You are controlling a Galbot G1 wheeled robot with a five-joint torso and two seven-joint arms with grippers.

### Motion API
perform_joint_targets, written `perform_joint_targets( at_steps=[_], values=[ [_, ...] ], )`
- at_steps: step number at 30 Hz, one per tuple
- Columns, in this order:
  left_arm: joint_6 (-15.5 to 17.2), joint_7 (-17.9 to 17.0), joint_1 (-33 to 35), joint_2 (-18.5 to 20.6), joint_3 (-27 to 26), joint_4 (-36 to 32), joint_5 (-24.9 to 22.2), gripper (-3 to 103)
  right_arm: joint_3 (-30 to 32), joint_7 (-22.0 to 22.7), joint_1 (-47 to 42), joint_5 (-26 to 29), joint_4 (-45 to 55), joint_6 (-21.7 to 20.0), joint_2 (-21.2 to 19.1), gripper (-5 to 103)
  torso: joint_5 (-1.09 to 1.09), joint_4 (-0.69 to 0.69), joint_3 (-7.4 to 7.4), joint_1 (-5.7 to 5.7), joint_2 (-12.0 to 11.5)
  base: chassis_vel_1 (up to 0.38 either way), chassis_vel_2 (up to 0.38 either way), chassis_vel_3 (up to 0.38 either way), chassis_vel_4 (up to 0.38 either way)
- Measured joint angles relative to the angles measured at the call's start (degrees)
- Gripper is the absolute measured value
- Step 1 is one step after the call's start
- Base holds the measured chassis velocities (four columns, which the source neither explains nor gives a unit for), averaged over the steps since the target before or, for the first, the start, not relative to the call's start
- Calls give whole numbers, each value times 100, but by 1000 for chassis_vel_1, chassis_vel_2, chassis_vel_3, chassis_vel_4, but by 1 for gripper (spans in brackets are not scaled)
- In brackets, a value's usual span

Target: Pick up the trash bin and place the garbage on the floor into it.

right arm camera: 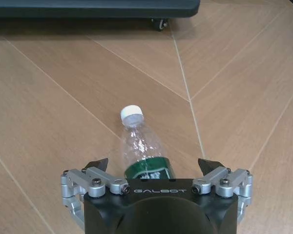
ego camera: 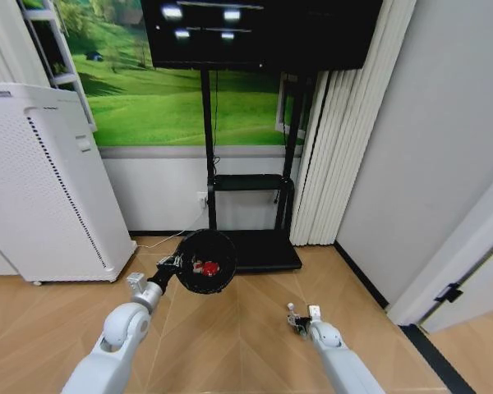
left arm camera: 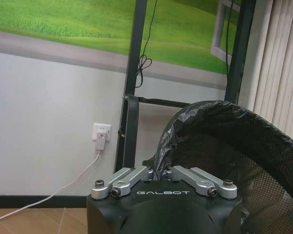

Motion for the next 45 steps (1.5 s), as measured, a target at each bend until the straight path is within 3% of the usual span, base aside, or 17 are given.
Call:
perform_joint_targets(
  at_steps=[27,28,29,31,33,34,38,45],
  values=[
    [-8,-23,-155,-84,76,174,4,4,23,-156,174,7,-751,428,76,102,-1,0,0,0,0,0,0,0,0],
    [-9,-24,-161,-74,83,174,4,4,25,-218,172,-67,-776,454,78,92,0,0,0,0,0,0,0,0,0],
    [-9,-24,-161,-74,83,174,4,4,25,-218,172,-67,-776,454,78,92,0,0,0,0,0,0,0,0,0],
    [-9,-30,-172,-63,93,143,-5,4,29,-298,160,-156,-804,475,77,82,0,0,0,0,0,0,0,0,0],
    [-9,-34,-178,-60,93,136,-13,4,29,-308,156,-168,-809,478,78,82,0,0,0,0,0,0,0,0,0],
    [-9,-42,-189,-56,94,135,-20,4,29,-313,154,-196,-825,500,83,71,0,0,0,0,0,0,0,0,0],
    [12,-83,-223,-34,102,128,-94,4,27,-318,141,-253,-825,556,96,54,-1,0,0,0,0,0,0,0,0],
    [33,-95,-286,-25,129,143,-133,4,32,-309,118,-303,-793,584,113,35,-1,0,0,0,0,0,0,0,0]
  ],
)
